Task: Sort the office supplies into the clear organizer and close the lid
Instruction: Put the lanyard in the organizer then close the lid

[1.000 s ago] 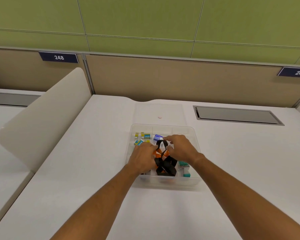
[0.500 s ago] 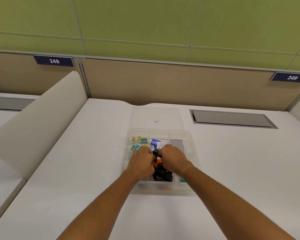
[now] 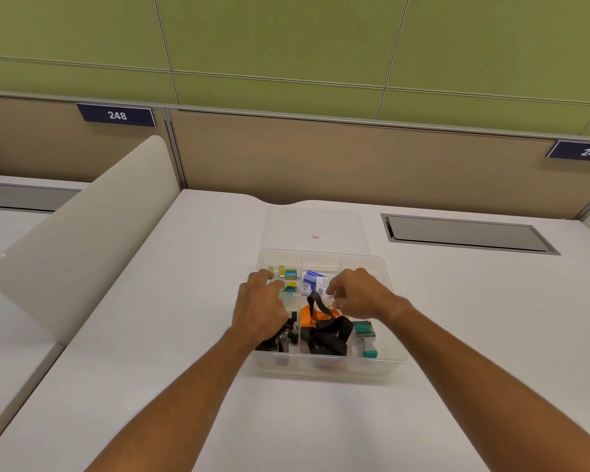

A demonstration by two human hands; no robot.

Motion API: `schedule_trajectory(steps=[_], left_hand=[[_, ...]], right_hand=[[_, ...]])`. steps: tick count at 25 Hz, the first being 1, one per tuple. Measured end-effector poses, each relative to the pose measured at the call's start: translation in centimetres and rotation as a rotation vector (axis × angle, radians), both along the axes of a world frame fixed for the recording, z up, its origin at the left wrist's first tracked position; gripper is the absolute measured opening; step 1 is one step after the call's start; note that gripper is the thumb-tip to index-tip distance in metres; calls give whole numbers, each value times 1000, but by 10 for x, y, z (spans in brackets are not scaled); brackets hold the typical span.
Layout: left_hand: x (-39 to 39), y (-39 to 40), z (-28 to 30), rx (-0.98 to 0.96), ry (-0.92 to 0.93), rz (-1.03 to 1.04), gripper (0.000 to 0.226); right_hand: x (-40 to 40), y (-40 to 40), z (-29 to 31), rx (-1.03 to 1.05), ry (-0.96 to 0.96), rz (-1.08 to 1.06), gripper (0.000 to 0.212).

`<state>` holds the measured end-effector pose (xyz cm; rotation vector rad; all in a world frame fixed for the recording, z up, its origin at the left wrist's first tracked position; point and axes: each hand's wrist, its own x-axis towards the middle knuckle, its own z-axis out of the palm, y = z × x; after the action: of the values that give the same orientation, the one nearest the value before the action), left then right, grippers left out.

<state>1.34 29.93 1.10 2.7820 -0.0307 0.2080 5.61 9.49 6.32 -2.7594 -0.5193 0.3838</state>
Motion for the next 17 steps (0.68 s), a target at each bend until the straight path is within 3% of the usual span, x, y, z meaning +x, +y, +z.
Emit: schedule_trajectory(steps=[4, 12, 14, 17], left_hand=[[-1, 20, 1, -4, 25, 154, 49], [-6, 24, 1, -144, 201, 229, 47], [-5, 23, 2, -145, 202, 217, 44], [-5, 24, 3, -143, 200, 202, 35]], right_hand=[[-3, 0, -2, -165, 199, 102, 50], [-20, 20, -34, -189, 151, 175, 26], [-16, 18, -31, -140, 144, 126, 25], [-7, 16, -22, 24, -13, -29, 26]])
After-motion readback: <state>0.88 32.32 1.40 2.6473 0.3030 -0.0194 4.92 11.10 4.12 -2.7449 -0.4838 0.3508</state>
